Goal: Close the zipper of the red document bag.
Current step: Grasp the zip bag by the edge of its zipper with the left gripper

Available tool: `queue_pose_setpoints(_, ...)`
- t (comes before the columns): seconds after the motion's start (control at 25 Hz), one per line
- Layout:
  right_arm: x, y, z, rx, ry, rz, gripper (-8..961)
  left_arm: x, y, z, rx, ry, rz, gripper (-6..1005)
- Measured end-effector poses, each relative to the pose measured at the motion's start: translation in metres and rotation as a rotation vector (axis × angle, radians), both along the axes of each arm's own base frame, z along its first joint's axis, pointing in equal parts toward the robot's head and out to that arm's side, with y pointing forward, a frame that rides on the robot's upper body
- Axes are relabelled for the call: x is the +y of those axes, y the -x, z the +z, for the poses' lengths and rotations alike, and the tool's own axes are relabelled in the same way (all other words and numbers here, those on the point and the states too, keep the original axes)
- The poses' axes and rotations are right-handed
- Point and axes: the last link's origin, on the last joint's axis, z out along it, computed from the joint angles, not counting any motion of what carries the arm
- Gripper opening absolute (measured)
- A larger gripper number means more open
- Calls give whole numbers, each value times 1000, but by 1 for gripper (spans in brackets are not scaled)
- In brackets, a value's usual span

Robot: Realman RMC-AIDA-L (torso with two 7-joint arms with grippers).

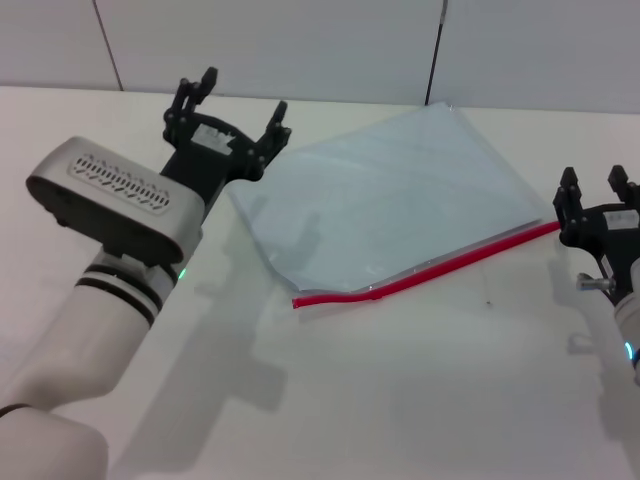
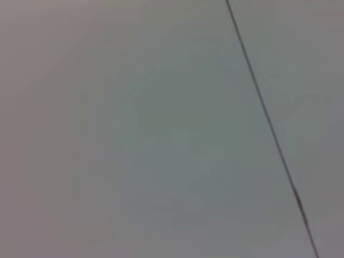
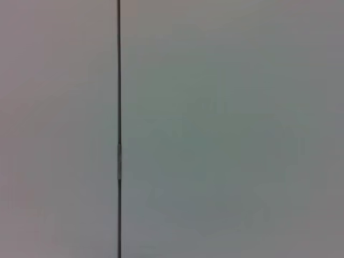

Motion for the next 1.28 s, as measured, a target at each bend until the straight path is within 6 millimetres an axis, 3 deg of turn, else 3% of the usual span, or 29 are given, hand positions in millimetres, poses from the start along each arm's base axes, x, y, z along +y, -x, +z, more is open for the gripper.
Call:
queue_pose_setpoints(0.4,2,-1,1,2,-6,-7,542,4,-44,19,-31,185,-51,858)
queue_pose_setpoints(0.64,3,0,1,3,-2,-6,542,-7,-65,17,133,372,-58,857)
queue_pose_setpoints(1.0,5,-1,-1,-5,12,-11,541,-23,-70,20,422,645,-2,855)
queue_pose_setpoints(1.28,8,1,-2,-5,21,-12,541,-22,-64,22,647,696,93,854)
